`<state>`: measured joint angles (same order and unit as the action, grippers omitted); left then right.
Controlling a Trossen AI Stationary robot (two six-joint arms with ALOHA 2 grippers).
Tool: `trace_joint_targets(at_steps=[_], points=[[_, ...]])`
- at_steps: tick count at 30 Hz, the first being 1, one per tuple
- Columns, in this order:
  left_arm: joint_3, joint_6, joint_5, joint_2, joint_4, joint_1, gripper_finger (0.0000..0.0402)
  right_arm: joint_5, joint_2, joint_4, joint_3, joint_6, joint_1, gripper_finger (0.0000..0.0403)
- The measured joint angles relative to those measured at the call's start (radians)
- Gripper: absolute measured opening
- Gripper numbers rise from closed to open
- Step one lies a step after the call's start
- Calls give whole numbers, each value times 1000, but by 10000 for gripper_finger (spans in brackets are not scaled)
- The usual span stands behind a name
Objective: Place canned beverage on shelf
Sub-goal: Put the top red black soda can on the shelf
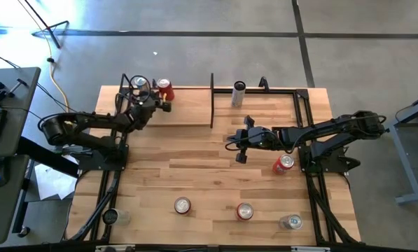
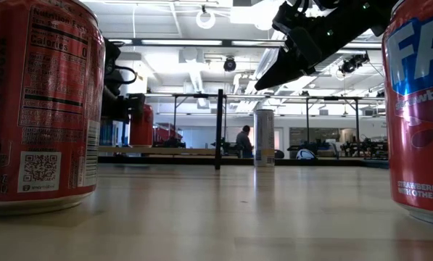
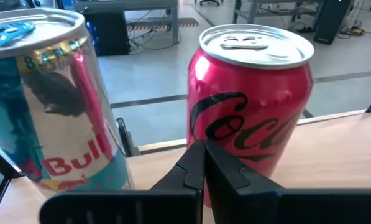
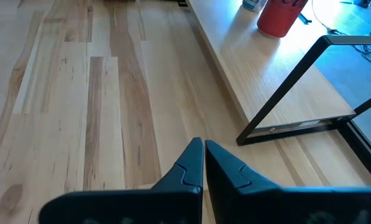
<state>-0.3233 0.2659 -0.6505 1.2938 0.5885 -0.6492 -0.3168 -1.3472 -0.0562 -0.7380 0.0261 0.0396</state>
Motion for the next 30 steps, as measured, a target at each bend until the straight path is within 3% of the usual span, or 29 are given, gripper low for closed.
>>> trace_joint_targets(at_steps=[12,25,27,30], points=[[0,-79,63,-42,10,-28,0,0,0,1,0,0,0,0],[-1,-140,16,-380,-264,142,0,1,0,7,0,0,0,0],[-1,-138,78,-417,-315,168,0,1,0,5,0,0,0,0],[-1,-97,260,-415,-331,205,0,1,0,-16,0,4,0,0]])
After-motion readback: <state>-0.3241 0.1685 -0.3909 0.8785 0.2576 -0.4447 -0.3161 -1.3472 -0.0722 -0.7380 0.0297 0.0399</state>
